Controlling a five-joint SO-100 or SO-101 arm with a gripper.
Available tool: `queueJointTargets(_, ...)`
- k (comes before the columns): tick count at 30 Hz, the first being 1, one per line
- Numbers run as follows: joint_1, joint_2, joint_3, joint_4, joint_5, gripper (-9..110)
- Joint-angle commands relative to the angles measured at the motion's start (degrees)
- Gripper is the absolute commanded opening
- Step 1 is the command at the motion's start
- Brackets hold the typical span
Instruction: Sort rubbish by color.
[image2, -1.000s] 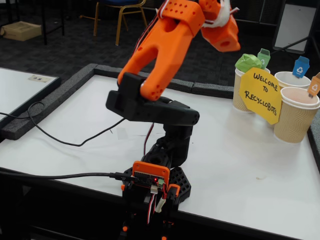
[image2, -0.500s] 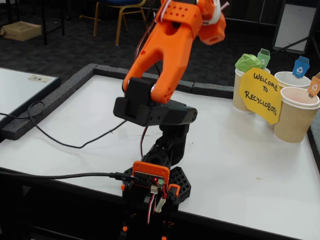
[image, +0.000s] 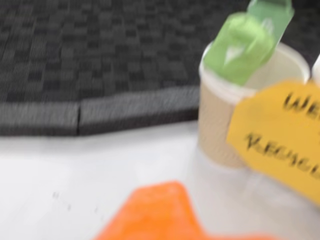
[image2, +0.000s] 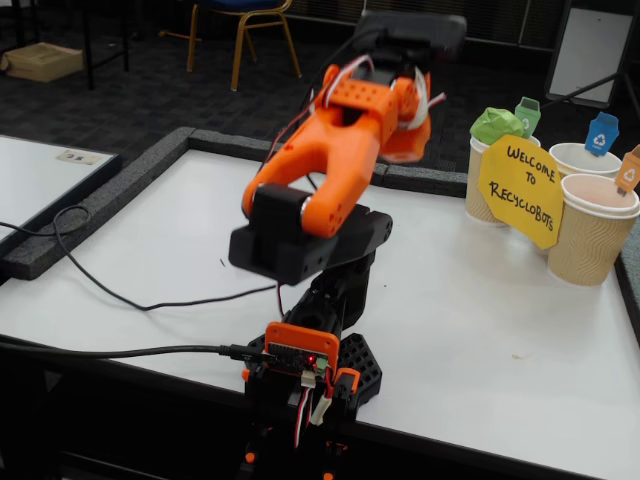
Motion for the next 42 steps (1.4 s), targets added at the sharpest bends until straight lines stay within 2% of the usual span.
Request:
queueJointTargets(1, -2.5, 8.0, 3.9, -1.8, 3.2, 0)
queueJointTargets(6, -3.7, 14.2, 9.2, 2.1, 7.3, 0)
queueJointTargets(21, -3.7, 21.0, 15.3, 16.0, 11.1, 1)
queueJointTargets(37, -2.1, 21.0, 19.1, 19.2, 12.6, 3)
queueJointTargets(42, -4.6, 21.0, 18.7, 20.7, 13.8, 4)
